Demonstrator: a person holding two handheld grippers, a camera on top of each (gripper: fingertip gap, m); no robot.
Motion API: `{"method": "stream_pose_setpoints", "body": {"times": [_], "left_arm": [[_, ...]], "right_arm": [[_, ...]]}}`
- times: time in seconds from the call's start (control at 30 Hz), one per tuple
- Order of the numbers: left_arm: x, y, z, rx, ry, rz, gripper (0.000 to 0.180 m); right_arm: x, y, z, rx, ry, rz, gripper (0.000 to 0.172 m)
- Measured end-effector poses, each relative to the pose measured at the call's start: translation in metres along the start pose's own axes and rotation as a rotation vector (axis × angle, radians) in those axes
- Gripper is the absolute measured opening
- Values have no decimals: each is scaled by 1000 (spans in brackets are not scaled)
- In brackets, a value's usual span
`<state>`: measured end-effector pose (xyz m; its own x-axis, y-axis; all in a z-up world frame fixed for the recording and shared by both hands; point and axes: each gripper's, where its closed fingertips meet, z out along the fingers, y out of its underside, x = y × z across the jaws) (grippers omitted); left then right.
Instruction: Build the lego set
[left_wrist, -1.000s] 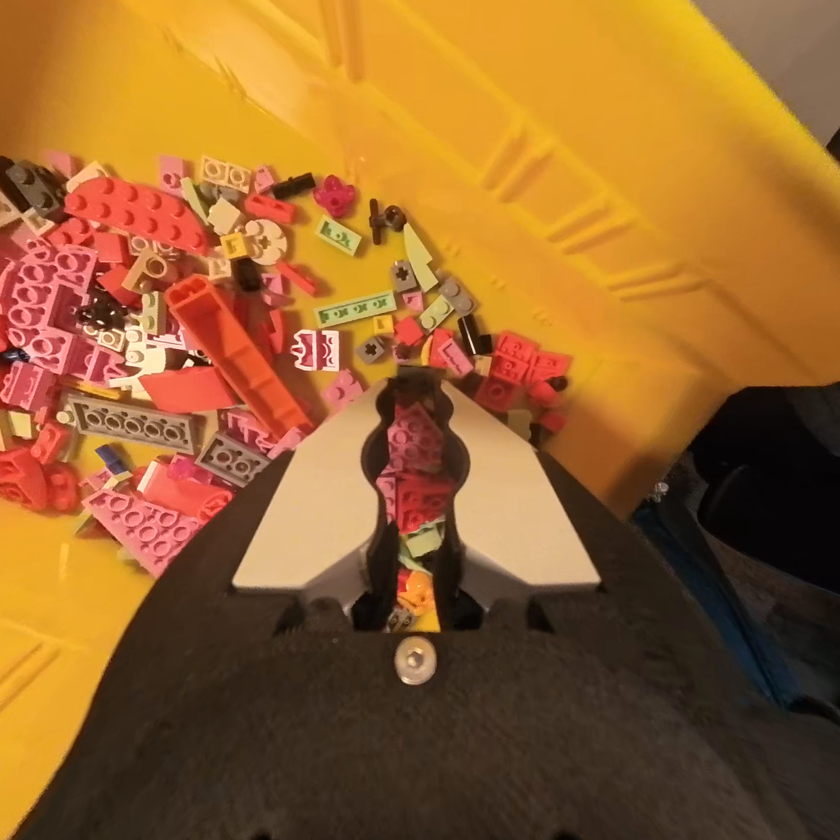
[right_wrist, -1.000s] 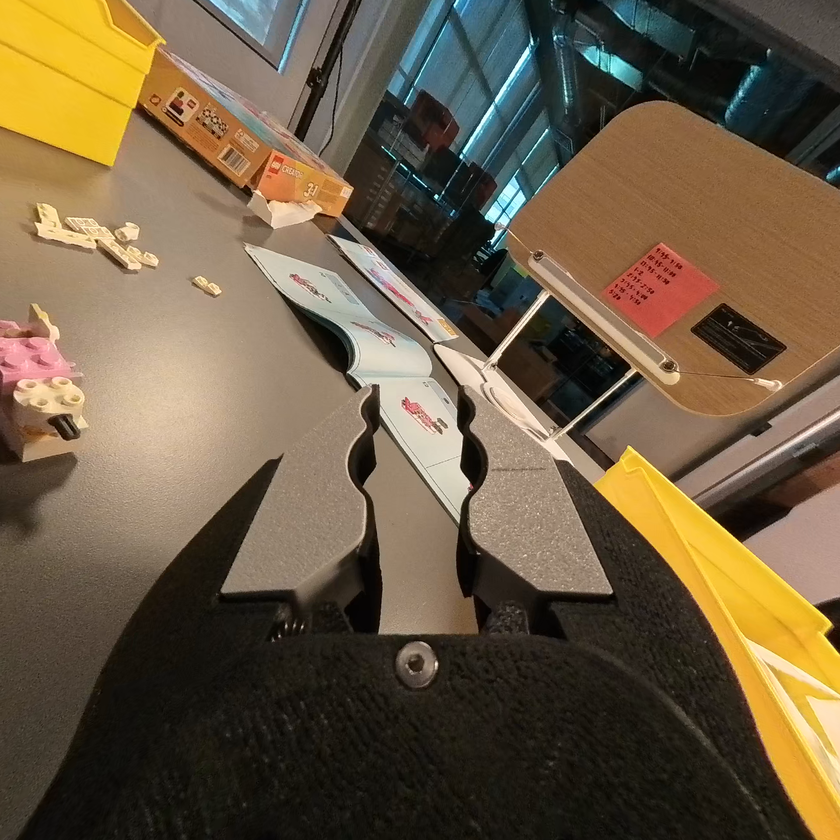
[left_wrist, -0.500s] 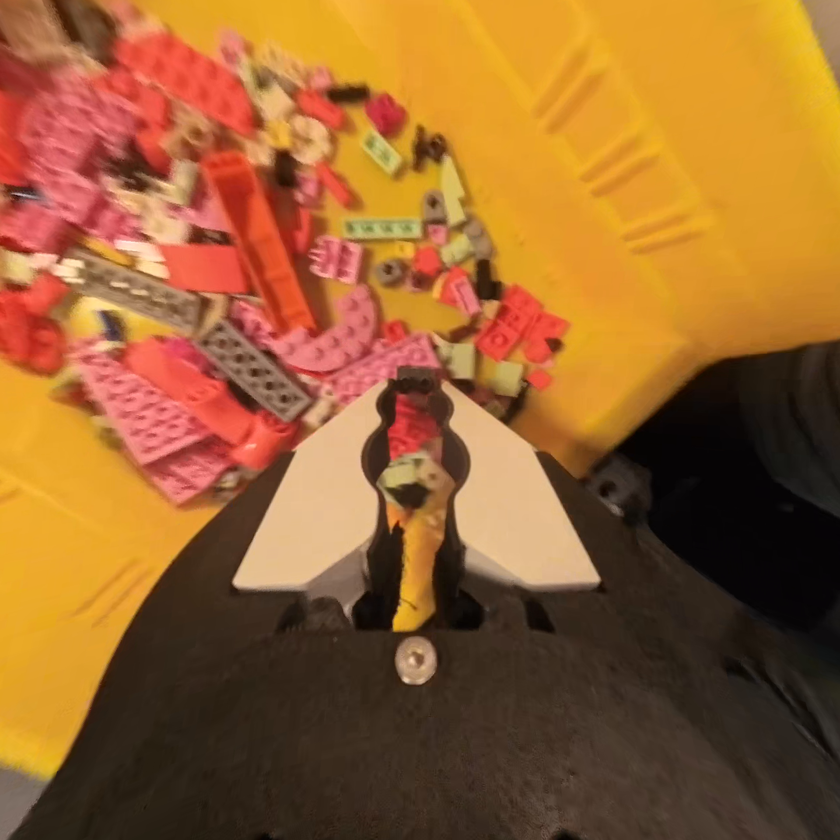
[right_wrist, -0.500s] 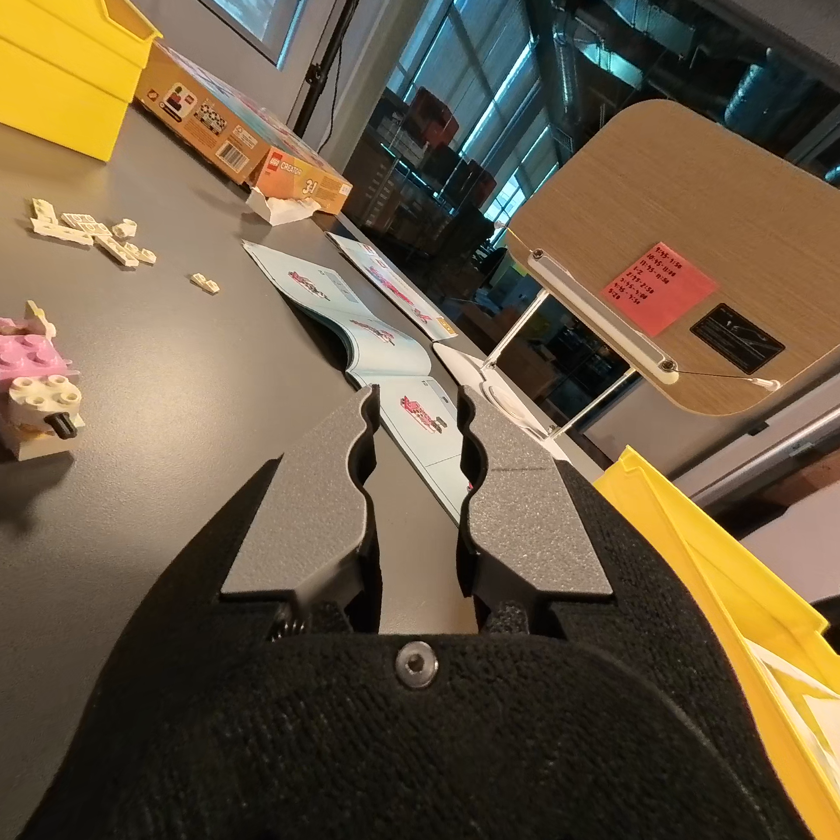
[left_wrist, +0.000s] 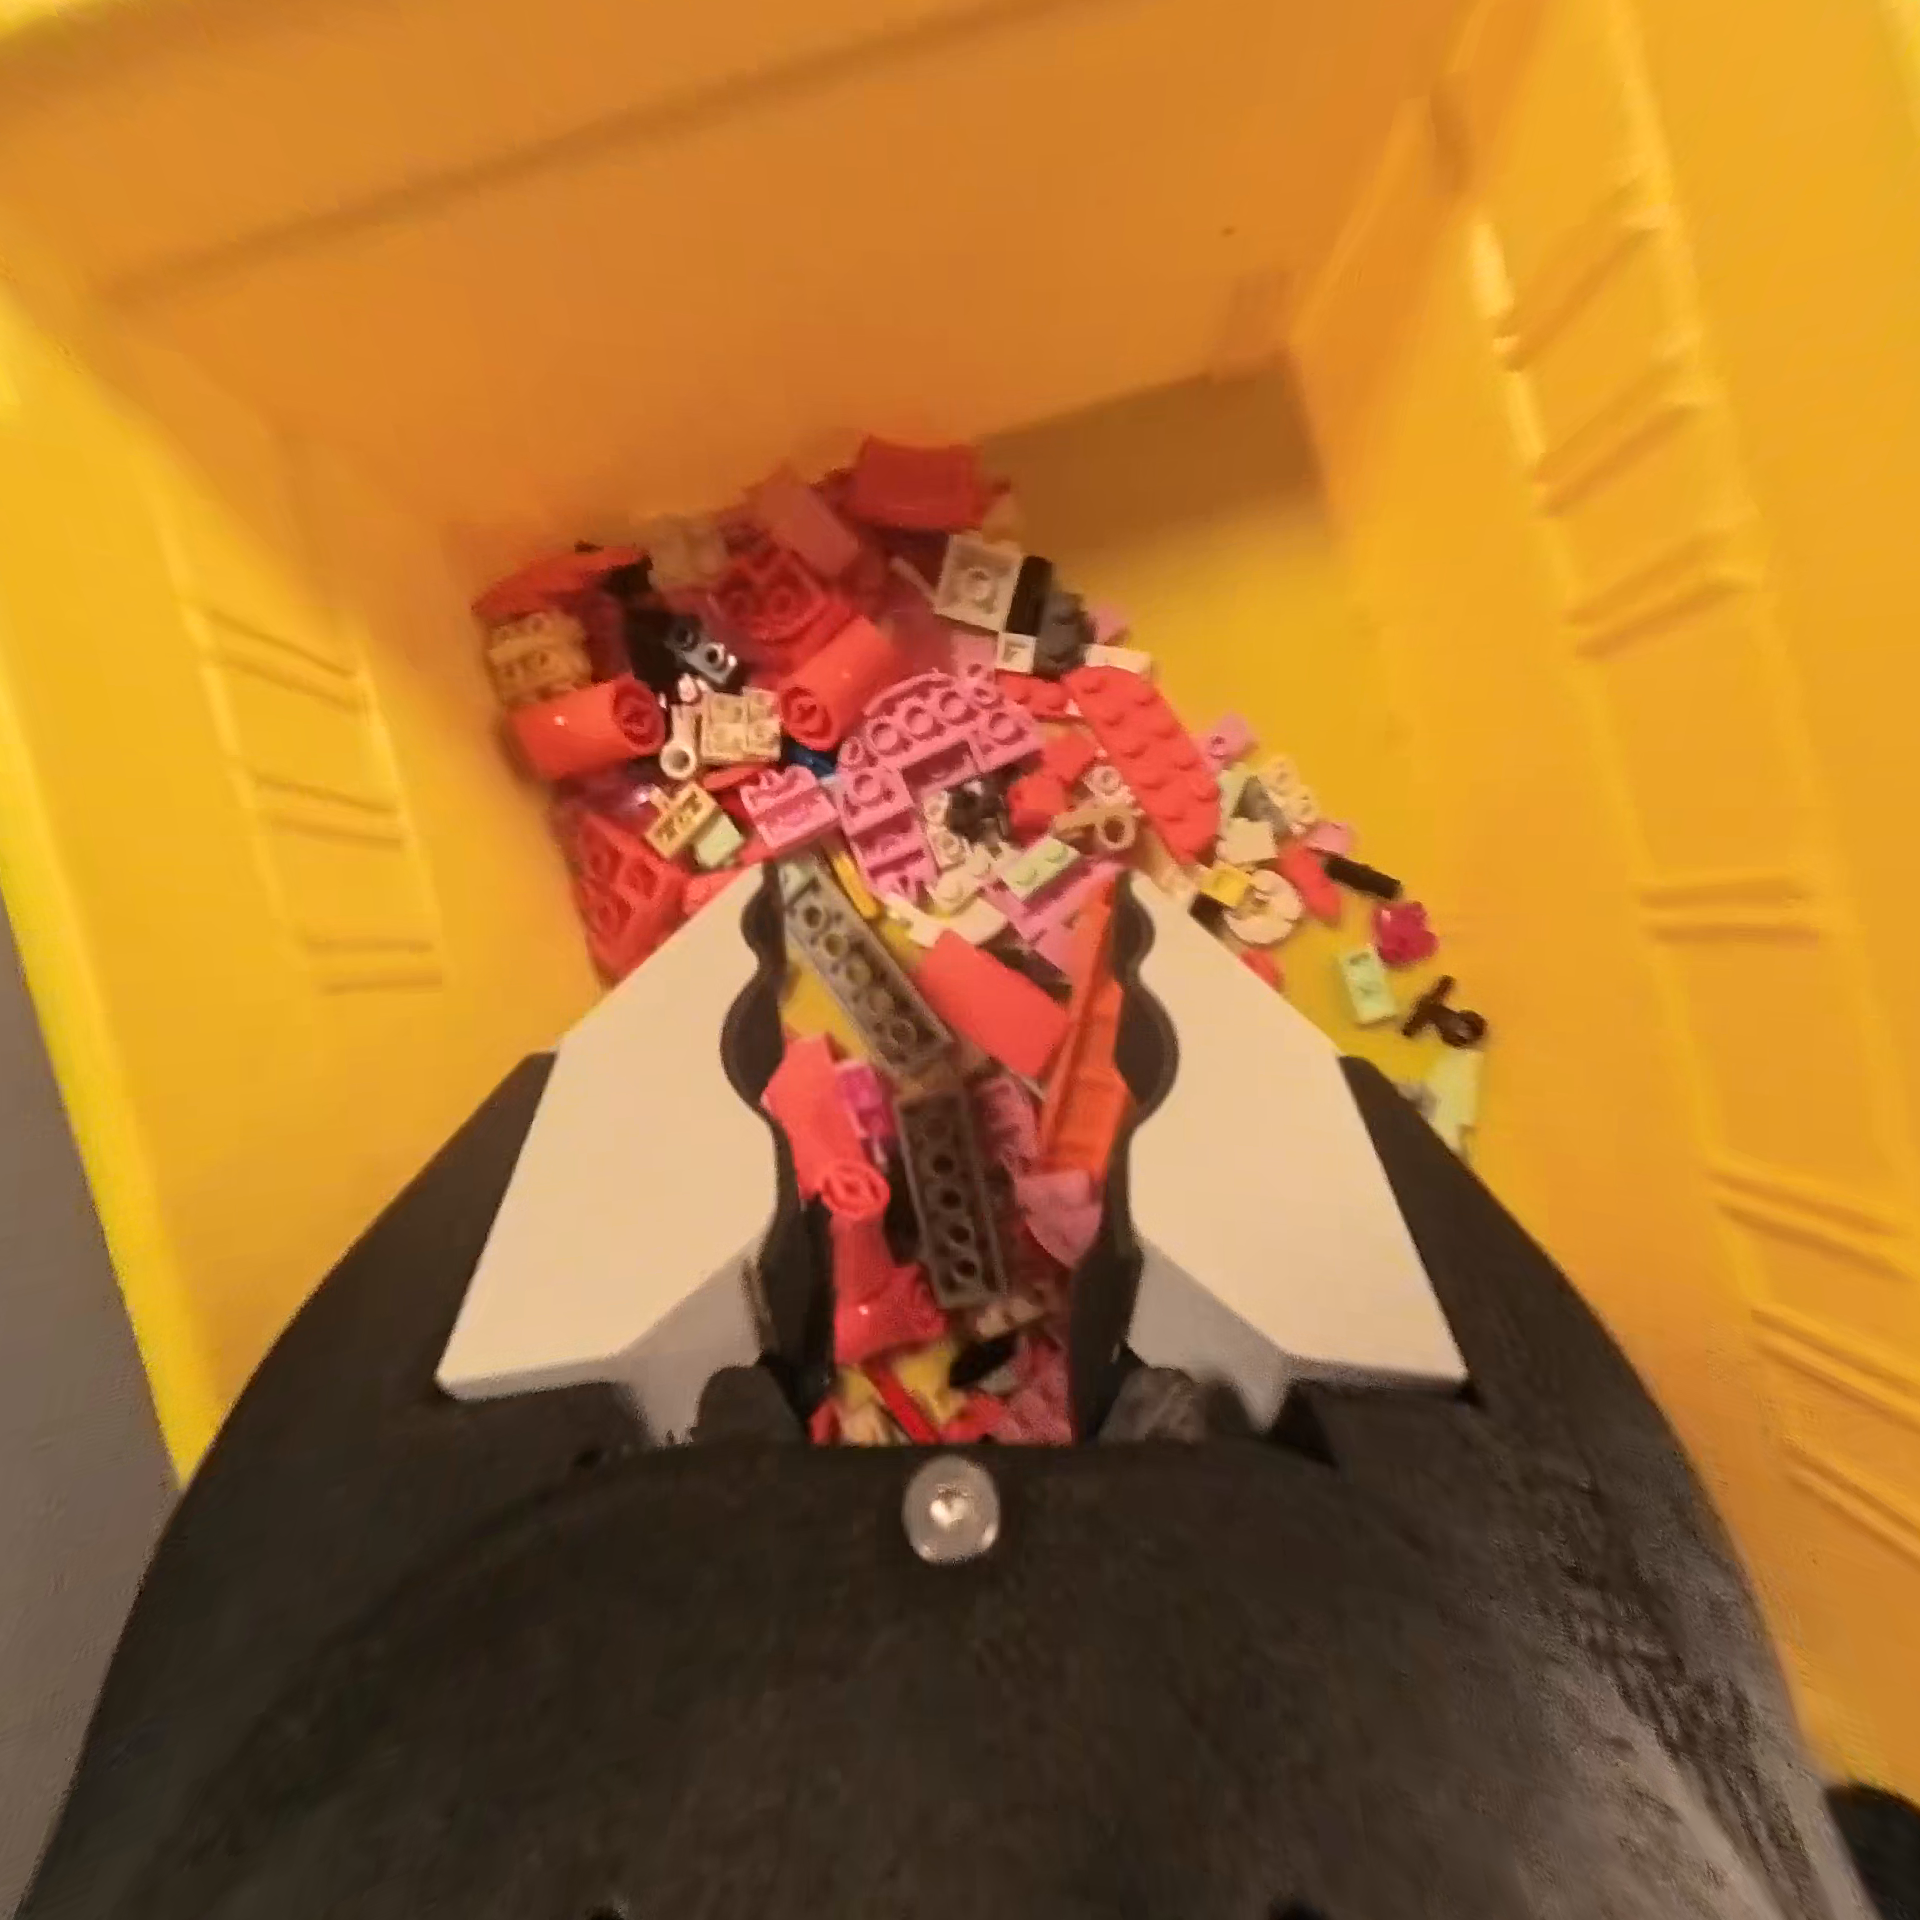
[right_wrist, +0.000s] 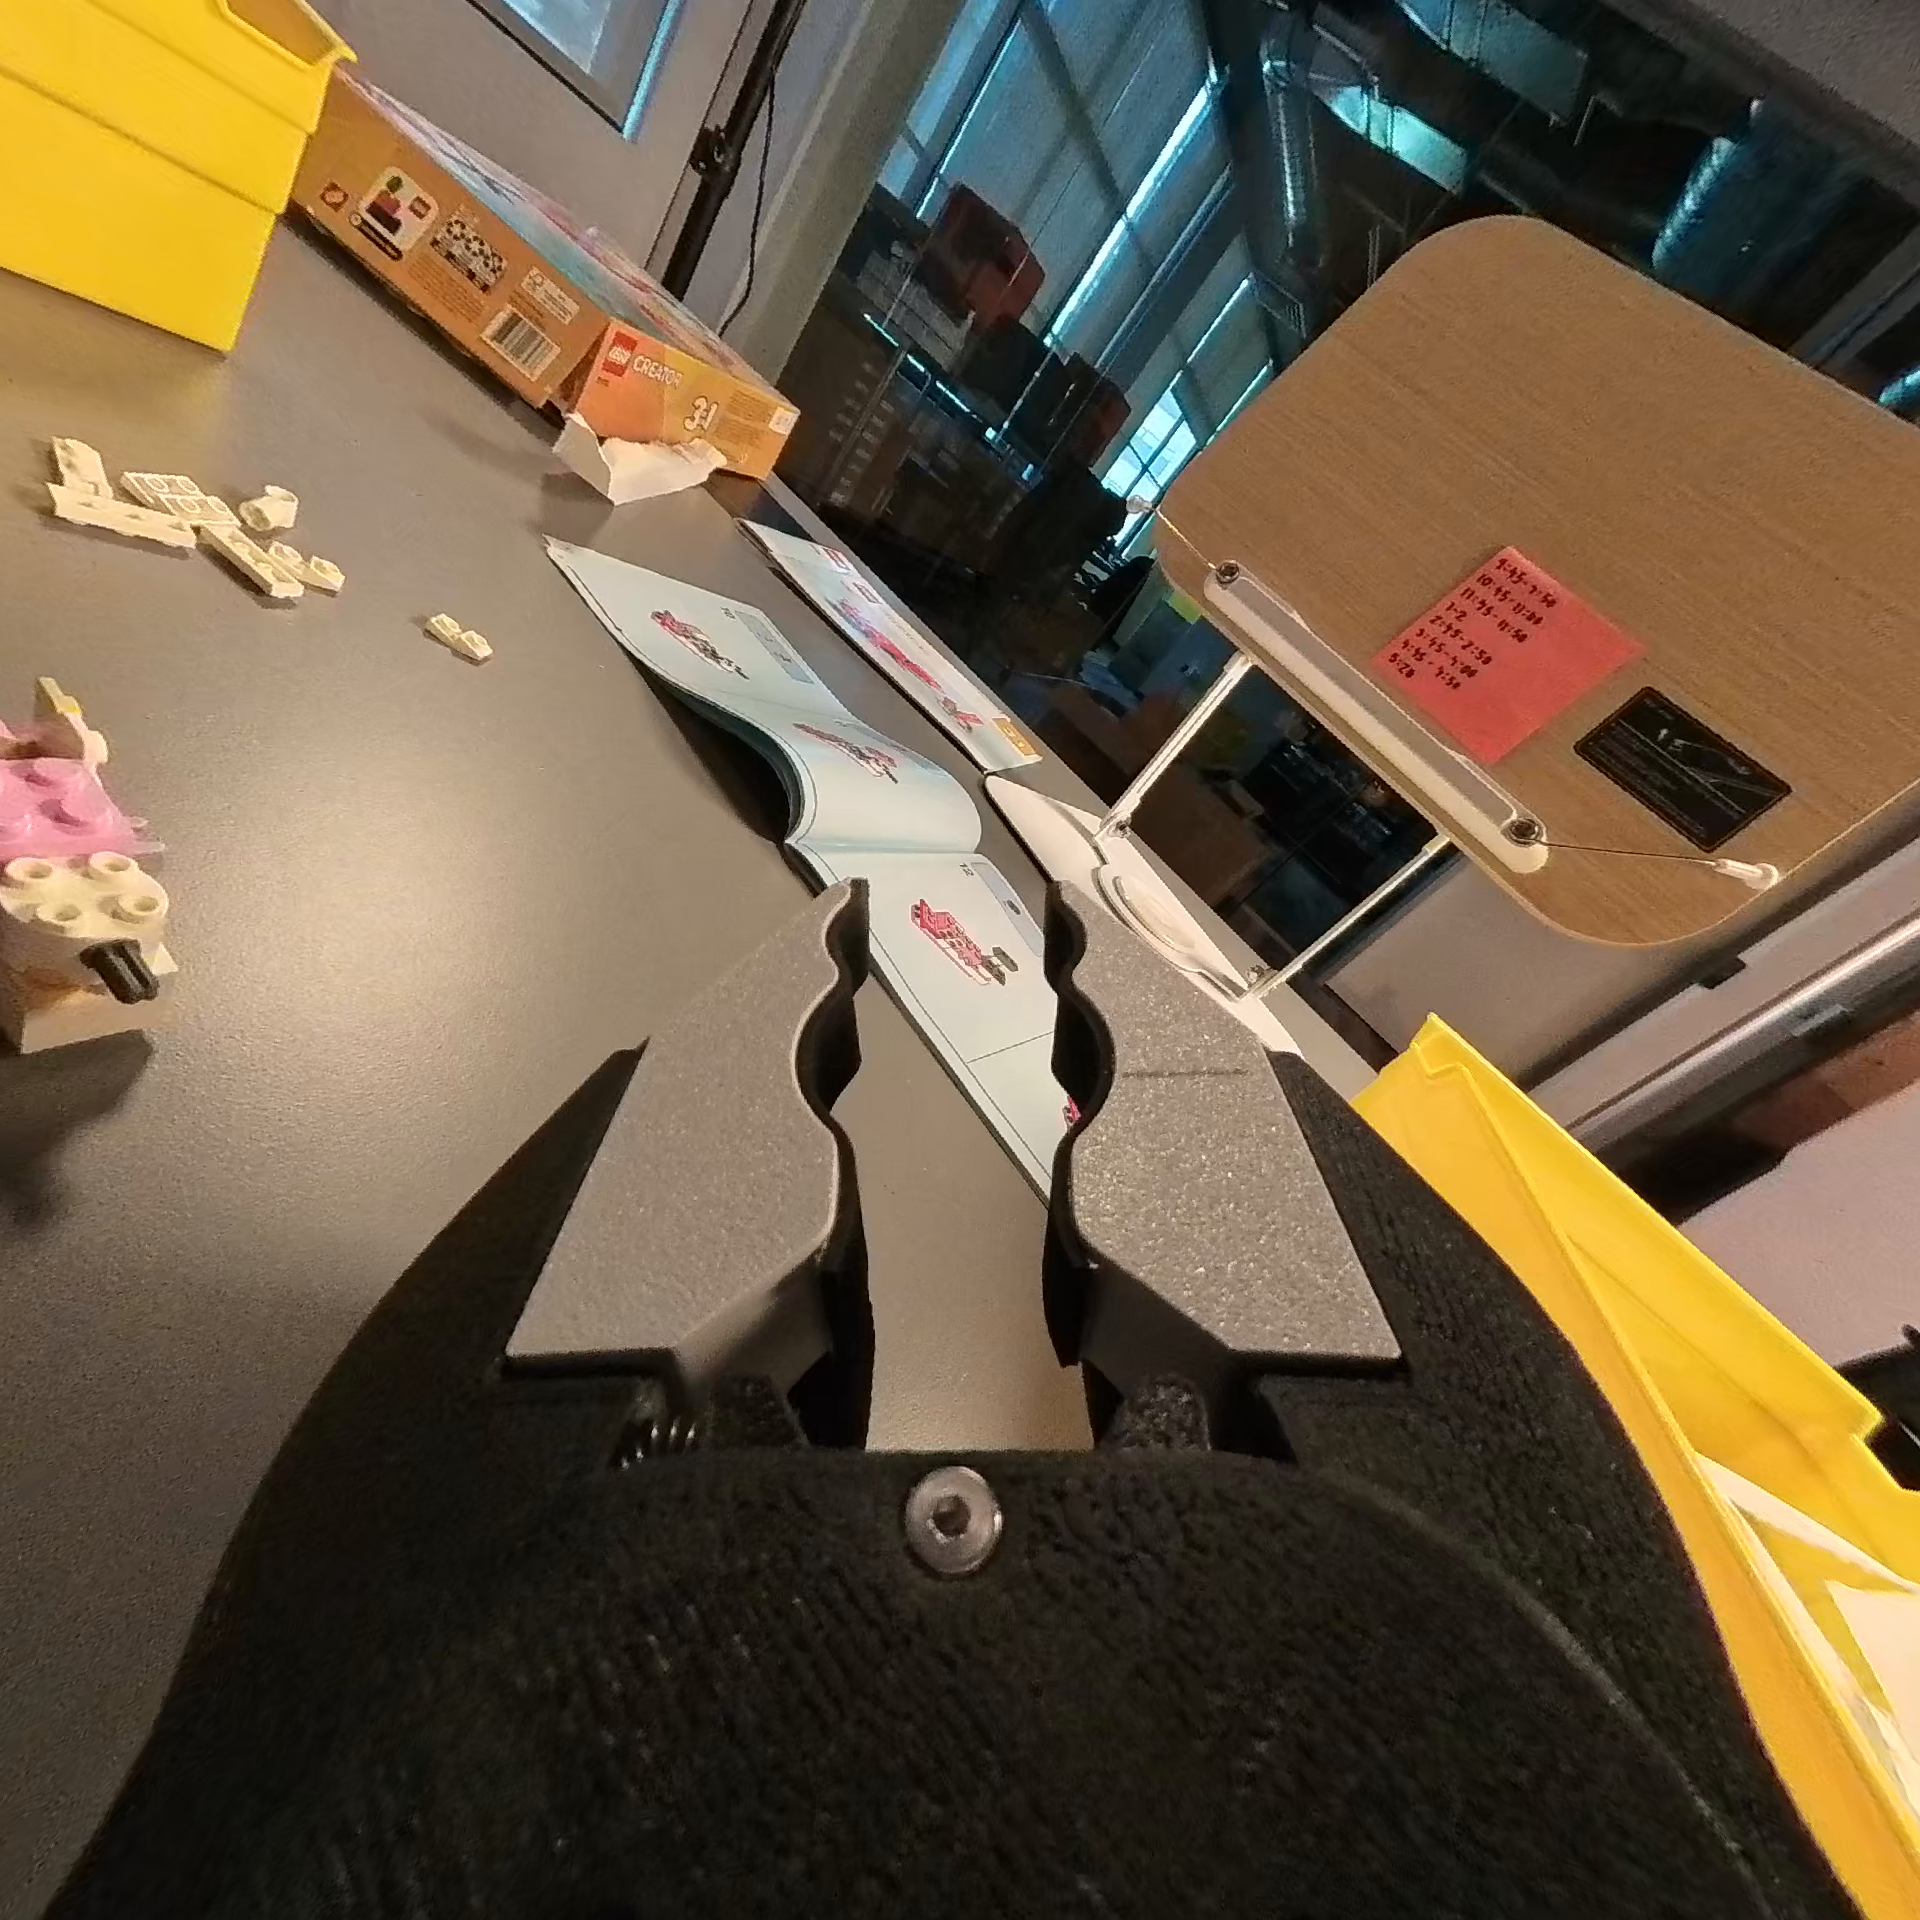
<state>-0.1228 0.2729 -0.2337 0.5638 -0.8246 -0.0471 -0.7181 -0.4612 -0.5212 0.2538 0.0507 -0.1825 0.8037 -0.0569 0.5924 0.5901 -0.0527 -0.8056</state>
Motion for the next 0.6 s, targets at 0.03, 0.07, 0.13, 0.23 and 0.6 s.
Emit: {"method": "stream_pose_setpoints", "body": {"times": [0.03, 0.07, 0.13, 0.23, 0.6], "left_arm": [[-1, -2, 5, -12, -3, 19, 64], [1, -3, 9, -26, 16, 36, 70], [3, -6, 17, -50, 54, 68, 80], [0, -12, 28, -68, 72, 120, 92], [39, -7, 32, -103, 317, 243, 98]], "right_arm": [[0, 0, 0, 0, 0, 0, 31], [0, 0, 0, 0, 0, 1, 31], [0, 0, 0, 1, 0, 3, 31], [1, 0, -1, 5, 1, 9, 31], [2, -1, -1, 12, -1, 18, 31]]}}
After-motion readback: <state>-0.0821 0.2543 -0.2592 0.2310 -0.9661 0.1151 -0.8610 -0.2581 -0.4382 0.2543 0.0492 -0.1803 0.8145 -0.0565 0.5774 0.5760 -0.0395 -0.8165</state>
